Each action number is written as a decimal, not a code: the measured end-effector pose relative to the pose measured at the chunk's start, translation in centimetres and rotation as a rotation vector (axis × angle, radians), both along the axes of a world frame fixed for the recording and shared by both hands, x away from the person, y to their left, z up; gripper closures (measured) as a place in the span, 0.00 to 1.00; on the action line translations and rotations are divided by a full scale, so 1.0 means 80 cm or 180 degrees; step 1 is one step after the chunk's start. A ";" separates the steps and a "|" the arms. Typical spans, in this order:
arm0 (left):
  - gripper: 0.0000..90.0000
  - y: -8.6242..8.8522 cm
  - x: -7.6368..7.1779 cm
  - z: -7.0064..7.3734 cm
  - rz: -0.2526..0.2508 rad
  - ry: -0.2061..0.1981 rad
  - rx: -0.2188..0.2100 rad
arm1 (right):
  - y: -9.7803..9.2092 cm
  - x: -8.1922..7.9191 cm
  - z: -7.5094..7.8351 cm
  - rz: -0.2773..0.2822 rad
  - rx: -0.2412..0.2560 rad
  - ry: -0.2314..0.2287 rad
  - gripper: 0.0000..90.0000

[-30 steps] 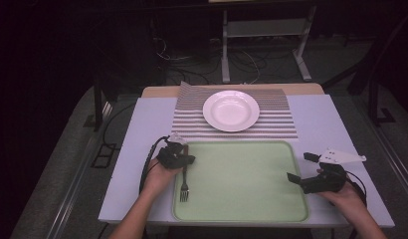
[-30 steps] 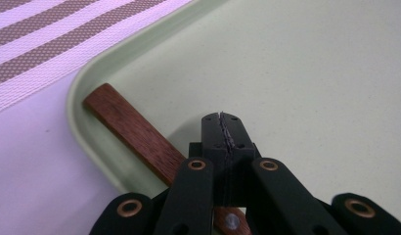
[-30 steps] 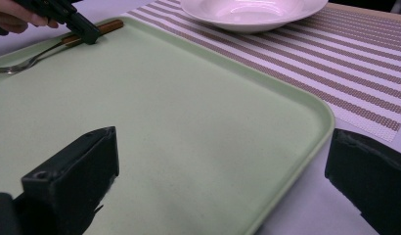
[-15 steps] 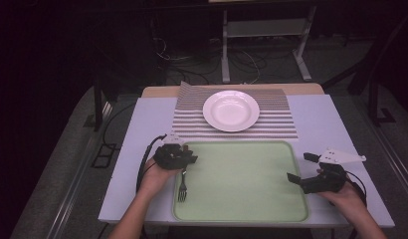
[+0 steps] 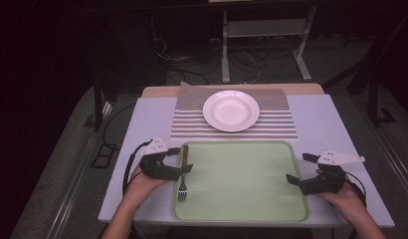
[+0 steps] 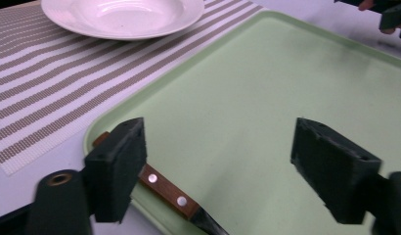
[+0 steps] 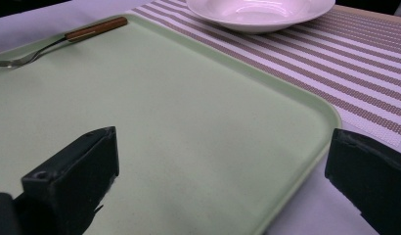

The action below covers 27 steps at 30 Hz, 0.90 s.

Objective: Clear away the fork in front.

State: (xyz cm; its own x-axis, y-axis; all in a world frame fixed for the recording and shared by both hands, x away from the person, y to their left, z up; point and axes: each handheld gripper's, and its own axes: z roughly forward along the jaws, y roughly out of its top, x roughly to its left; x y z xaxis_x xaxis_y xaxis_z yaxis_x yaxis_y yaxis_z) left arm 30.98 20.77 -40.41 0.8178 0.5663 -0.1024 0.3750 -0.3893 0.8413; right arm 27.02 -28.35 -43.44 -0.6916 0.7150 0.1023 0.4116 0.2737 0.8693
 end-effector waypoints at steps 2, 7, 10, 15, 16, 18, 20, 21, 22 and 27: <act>0.14 0.002 -0.003 -0.003 0.0013 0.0004 -0.0004 | 0.000 0.000 0.000 0.0004 -0.0002 0.0001 0.00; 0.05 0.010 -0.003 -0.006 0.0073 -0.0051 -0.0052 | 0.001 -0.001 0.001 0.0008 -0.0009 -0.0003 0.00; 0.00 0.015 0.001 -0.009 0.0107 -0.0054 -0.0109 | 0.001 -0.001 0.001 0.0017 -0.0003 -0.0005 0.00; 0.00 0.019 0.002 -0.011 0.0102 -0.0058 -0.0070 | 0.002 -0.001 0.001 0.0025 -0.0005 -0.0005 0.00; 0.00 0.019 0.002 -0.012 0.0091 -0.0059 -0.0059 | 0.002 -0.001 0.001 0.0021 -0.0006 -0.0005 0.00; 0.00 0.018 0.001 -0.012 0.0074 -0.0046 -0.0045 | 0.001 -0.001 0.001 0.0021 -0.0009 -0.0004 0.00; 0.00 0.017 0.001 -0.012 0.0066 -0.0058 -0.0040 | 0.001 -0.001 0.001 0.0019 -0.0008 -0.0003 0.00; 0.00 0.016 0.001 -0.012 0.0063 -0.0054 -0.0037 | 0.001 -0.002 0.001 0.0021 -0.0009 -0.0003 0.00; 0.00 0.015 0.000 -0.012 0.0055 -0.0058 -0.0033 | 0.001 -0.002 0.001 0.0022 -0.0010 -0.0003 0.00; 0.00 0.013 -0.001 -0.012 0.0036 -0.0068 -0.0025 | 0.001 -0.002 0.001 0.0030 -0.0006 -0.0011 0.00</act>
State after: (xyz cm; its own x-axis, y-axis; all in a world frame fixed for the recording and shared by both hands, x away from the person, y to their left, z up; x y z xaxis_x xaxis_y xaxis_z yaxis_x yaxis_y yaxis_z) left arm 30.92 21.80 -41.33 0.8134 0.5748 -0.0894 0.3612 -0.3786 0.8522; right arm 26.88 -28.27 -43.38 -0.6987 0.7086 0.0986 0.4061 0.2793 0.8701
